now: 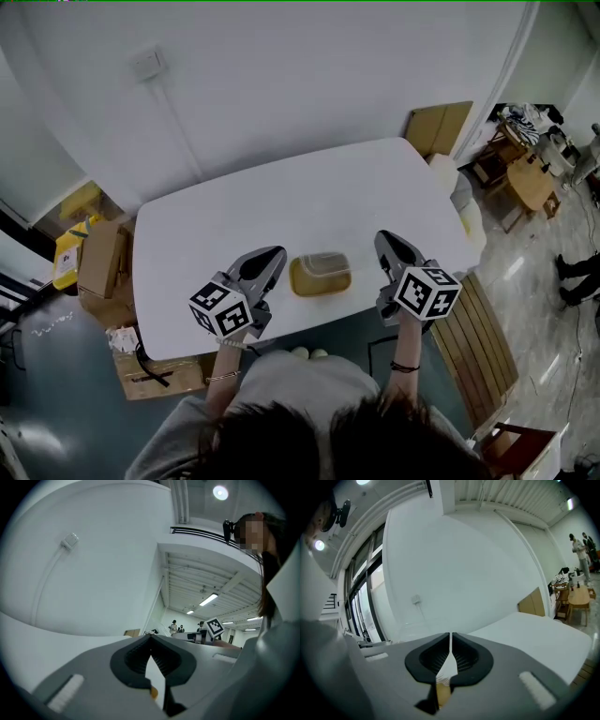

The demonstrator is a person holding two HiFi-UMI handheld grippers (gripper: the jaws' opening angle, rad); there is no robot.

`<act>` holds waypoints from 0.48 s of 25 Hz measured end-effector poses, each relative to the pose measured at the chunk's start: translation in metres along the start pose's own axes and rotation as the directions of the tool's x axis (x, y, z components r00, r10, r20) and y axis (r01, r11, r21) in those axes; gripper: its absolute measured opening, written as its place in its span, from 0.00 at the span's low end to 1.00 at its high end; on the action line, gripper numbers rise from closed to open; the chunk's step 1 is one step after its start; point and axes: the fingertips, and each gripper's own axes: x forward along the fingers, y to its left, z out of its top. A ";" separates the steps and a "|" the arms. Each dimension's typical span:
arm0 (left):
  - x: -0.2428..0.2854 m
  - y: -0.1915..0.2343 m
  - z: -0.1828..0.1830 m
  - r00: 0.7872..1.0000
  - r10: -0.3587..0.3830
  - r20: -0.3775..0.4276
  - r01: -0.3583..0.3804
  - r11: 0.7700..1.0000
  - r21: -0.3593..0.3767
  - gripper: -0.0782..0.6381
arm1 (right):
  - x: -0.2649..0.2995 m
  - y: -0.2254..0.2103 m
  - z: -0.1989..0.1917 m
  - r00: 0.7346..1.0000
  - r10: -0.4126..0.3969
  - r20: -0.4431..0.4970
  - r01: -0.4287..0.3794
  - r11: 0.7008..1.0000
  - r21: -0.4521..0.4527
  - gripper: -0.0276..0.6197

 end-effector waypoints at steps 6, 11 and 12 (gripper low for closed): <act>-0.006 -0.018 0.021 0.999 -0.021 0.046 0.019 0.999 0.044 0.10 | -0.012 0.009 0.021 0.998 0.032 0.053 -0.030 0.999 -0.024 0.09; -0.013 -0.030 0.033 0.997 -0.045 0.056 0.041 0.996 0.081 0.10 | -0.018 0.016 0.028 0.995 0.053 0.083 -0.052 0.998 -0.021 0.09; -0.014 -0.032 0.034 0.997 -0.053 0.057 0.048 0.995 0.090 0.10 | -0.018 0.018 0.029 0.995 0.056 0.087 -0.054 0.998 -0.023 0.09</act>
